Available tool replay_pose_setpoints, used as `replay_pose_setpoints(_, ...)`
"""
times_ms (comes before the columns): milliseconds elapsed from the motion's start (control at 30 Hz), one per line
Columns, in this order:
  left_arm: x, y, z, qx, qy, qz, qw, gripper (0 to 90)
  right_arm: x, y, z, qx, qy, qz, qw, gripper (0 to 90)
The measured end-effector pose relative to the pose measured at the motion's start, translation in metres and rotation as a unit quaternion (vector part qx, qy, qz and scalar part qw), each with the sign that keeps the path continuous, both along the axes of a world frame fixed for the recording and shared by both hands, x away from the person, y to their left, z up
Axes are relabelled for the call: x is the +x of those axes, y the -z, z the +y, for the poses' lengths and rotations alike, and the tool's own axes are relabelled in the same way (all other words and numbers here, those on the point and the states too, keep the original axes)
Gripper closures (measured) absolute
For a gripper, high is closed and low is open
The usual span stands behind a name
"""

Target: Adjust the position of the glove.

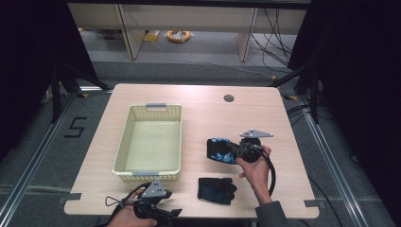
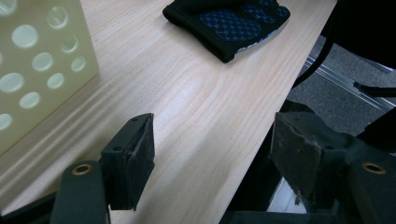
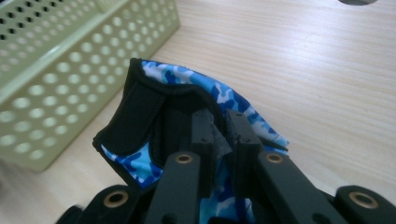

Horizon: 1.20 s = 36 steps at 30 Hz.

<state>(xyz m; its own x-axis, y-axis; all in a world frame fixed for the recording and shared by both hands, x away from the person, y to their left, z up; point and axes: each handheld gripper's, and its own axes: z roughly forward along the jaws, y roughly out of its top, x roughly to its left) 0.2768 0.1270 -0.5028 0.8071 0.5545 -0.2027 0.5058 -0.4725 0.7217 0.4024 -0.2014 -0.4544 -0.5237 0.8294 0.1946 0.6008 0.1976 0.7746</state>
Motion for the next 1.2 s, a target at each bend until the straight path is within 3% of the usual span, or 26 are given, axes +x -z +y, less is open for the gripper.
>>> replay_pose_setpoints(67,0.0,-0.001,0.001,-0.007,-0.001,0.003,1.0,30.1,-0.011,-0.003,-0.001,0.004,-0.002,-0.002,1.0,83.3)
replay_pose_setpoints(100,0.002,-0.001,0.002,0.003,0.005,-0.007,1.0,30.0,-0.017,-0.004,-0.001,0.01,-0.004,0.0,0.9999,83.3)
replay_pose_setpoints(167,0.0,0.0,0.001,-0.009,-0.007,0.005,0.9999,29.8,-0.034,-0.004,0.001,0.034,0.002,0.013,0.9994,83.3)
replay_pose_setpoints(200,0.0,0.0,0.001,-0.01,-0.008,0.007,0.9999,29.6,-0.046,-0.001,-0.001,0.031,-0.01,0.005,0.9995,83.3)
replay_pose_setpoints(267,0.002,-0.001,0.002,-0.002,-0.001,-0.001,1.0,29.0,-0.052,0.001,-0.002,0.032,-0.015,0.006,0.9994,83.2)
replay_pose_setpoints(300,0.001,0.0,0.001,-0.005,-0.007,0.006,0.9999,29.0,-0.065,0.003,-0.001,0.039,-0.015,0.012,0.9991,83.2)
replay_pose_setpoints(467,0.002,0.0,0.002,-0.001,-0.002,-0.001,1.0,28.9,-0.082,0.005,0.001,0.038,-0.02,0.013,0.999,83.2)
replay_pose_setpoints(500,0.003,0.0,0.002,0.003,-0.003,-0.002,1.0,28.9,-0.089,0.006,0.006,0.047,-0.017,0.028,0.9984,83.1)
replay_pose_setpoints(633,0.002,0.001,0.002,-0.004,-0.006,0.002,1.0,28.7,-0.093,0.011,0.008,0.032,-0.028,0.012,0.999,83.1)
replay_pose_setpoints(667,0.002,0.001,0.001,-0.005,-0.008,0.002,1.0,28.7,-0.095,0.012,0.01,0.036,-0.028,0.017,0.9988,83.1)
replay_pose_setpoints(700,0.003,0.001,0.003,0.007,0.001,-0.003,1.0,28.7,-0.097,0.012,0.01,0.029,-0.028,0.021,0.999,83.0)
replay_pose_setpoints(733,0.003,0.001,0.003,0.008,0.001,-0.002,1.0,28.7,-0.1,0.014,0.012,0.04,-0.026,0.027,0.9985,83.0)
replay_pose_setpoints(767,0.003,0.001,0.003,0.007,0.0,-0.003,1.0,28.7,-0.101,0.016,0.012,0.038,-0.031,0.022,0.9985,83.0)
replay_pose_setpoints(833,0.003,0.001,0.002,0.007,-0.002,-0.003,1.0,28.7,-0.108,0.017,0.016,0.052,-0.015,0.047,0.9974,82.9)
replay_pose_setpoints(867,0.003,0.001,0.003,0.006,-0.001,-0.002,1.0,28.7,-0.108,0.019,0.014,0.044,-0.024,0.029,0.9983,82.8)
replay_pose_setpoints(933,0.002,0.001,0.003,0.002,-0.002,-0.001,1.0,28.7,-0.112,0.019,0.017,0.058,-0.012,0.047,0.9971,82.8)
replay_pose_setpoints(967,0.002,0.001,0.002,0.001,-0.002,-0.001,1.0,28.7,-0.11,0.022,0.015,0.047,-0.024,0.032,0.9981,82.8)
replay_pose_setpoints(1000,0.003,0.001,0.002,0.007,-0.001,-0.003,1.0,28.7,-0.112,0.022,0.016,0.05,-0.017,0.041,0.9978,82.8)
replay_pose_setpoints(1067,0.001,0.002,0.001,-0.006,-0.006,0.003,1.0,28.8,-0.11,0.025,0.015,0.047,-0.018,0.035,0.9981,82.8)
replay_pose_setpoints(1200,0.001,0.003,0.0,-0.005,-0.009,0.011,0.9999,28.8,-0.108,0.031,0.014,0.044,-0.01,0.043,0.998,82.7)
